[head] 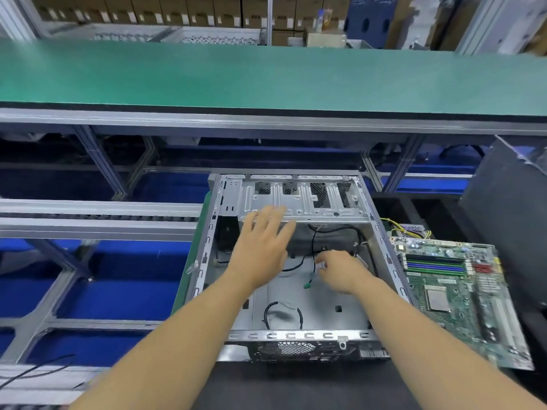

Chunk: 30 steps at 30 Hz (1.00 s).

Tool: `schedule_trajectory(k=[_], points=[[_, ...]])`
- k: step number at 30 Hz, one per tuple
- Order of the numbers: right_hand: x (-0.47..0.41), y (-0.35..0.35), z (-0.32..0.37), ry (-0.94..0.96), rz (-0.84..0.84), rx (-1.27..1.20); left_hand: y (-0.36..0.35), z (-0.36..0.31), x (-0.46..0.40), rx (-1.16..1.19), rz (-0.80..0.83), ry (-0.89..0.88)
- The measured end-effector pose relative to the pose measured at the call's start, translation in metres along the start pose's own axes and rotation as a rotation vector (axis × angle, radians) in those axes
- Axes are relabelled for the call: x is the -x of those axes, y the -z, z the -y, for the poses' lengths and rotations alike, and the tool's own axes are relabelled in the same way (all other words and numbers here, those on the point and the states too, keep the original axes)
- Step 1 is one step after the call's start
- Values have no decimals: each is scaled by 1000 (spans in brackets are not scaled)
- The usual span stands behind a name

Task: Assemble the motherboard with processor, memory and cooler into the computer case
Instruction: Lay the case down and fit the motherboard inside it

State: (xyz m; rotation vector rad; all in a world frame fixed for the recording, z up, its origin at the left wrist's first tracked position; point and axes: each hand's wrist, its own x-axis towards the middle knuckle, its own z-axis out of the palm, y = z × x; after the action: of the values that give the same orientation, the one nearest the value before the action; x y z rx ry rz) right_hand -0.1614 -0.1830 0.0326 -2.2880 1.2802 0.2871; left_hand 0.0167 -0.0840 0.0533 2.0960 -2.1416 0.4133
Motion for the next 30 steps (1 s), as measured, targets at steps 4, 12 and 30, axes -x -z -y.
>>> schedule_trajectory(k=[4,12,30], points=[[-21,-9,-1,28,108,-23,-16,-17,1,241,339,-30],[-25,-23,2,43,194,-81,-41,-30,2,428,838,151],[-10,-3,-18,-184,-456,-462,-21,18,5,153,577,398]])
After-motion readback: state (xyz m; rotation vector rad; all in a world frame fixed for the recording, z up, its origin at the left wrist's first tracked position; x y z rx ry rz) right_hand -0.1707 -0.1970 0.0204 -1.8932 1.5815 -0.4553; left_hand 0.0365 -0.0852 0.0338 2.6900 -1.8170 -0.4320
